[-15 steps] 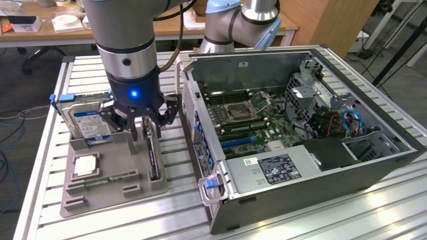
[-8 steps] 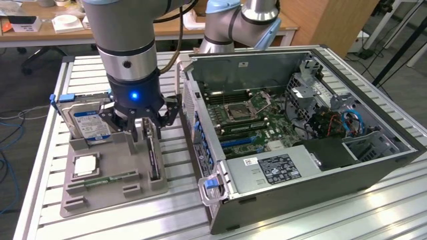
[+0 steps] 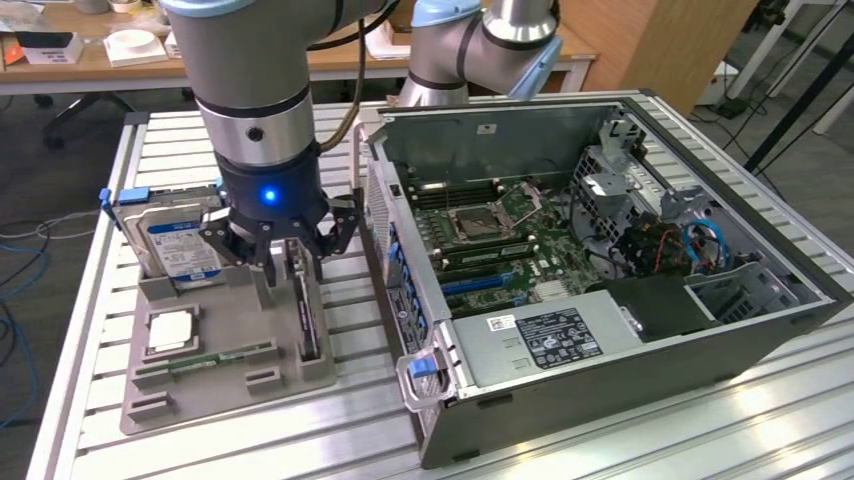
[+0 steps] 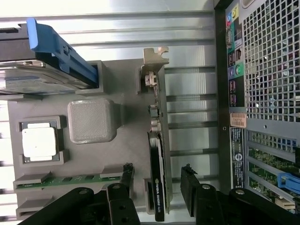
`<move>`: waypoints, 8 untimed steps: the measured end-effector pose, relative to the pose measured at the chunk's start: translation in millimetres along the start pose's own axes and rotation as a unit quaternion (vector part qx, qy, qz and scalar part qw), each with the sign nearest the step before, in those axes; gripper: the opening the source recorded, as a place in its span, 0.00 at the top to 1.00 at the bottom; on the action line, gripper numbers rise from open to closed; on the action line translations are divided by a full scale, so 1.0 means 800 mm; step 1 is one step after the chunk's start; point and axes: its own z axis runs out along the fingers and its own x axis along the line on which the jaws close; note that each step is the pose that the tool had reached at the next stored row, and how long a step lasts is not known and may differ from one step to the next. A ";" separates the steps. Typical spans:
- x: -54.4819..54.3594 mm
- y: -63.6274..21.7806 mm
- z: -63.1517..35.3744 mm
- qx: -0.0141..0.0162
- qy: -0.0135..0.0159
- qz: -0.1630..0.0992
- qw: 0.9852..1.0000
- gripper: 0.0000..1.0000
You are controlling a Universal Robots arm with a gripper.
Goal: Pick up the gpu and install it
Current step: 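Pick up the gpu and move the gpu toward the slot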
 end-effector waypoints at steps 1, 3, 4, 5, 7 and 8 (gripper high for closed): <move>0.000 0.000 0.001 0.000 0.000 0.000 1.000 0.47; 0.000 0.000 0.002 0.000 0.000 0.000 1.000 0.47; 0.000 0.000 0.002 0.000 0.000 0.000 1.000 0.47; 0.000 0.000 0.003 0.000 0.000 0.000 1.000 0.47; 0.000 0.000 0.004 0.000 0.000 0.000 1.000 0.47; 0.000 0.000 0.004 0.000 0.000 0.000 1.000 0.47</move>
